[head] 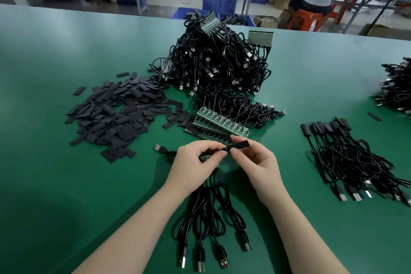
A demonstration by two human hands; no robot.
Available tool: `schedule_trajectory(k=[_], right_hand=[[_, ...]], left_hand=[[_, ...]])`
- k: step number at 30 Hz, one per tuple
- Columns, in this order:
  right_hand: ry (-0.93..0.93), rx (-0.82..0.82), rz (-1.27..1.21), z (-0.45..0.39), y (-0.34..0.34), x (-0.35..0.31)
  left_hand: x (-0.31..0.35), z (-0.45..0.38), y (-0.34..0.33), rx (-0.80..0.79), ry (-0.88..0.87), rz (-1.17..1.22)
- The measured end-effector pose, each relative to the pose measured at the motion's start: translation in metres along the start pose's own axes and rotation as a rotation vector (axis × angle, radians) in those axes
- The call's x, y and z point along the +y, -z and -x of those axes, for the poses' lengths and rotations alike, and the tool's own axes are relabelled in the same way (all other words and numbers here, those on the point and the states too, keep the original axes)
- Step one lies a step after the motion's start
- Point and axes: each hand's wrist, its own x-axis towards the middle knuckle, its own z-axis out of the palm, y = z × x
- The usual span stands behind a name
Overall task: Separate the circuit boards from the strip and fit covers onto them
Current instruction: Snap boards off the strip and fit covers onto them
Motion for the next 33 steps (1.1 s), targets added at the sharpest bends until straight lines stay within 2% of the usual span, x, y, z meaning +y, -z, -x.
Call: schedule_trajectory(k=[4,9,17,22,29,33], right_hand=[[0.017,-0.048,0.042,0.001,0.001,-0.004],[0.017,-0.082,0.000,0.003,-0.003,-0.008],[0.005,0.043,0.085,0.000,-0.003,-0.004],[-0.037,0.079,0.006,-0.001,0.000,-0.001],[-0.057,0.064,-0.063,-0.001,-0.001,-0.002],[-0.088,-0.006,-0.134,-0.001,0.000,-0.002]], left_hand=[[-0.001,-0.003,0.003,-0.107,0.122,0.074],[-0.002,-0.006,0.007,-0.182,0.125,0.104],[-0.004,-0.003,0.006,-0.176,0.077,-0.010],[-0.001,0.000,0.002,-0.065,-0.093,-0.154],[-0.001,0.002,-0.003,-0.062,-0.037,-0.090],[-0.001,0.000,-0.001,-0.057,-0.008,-0.034]])
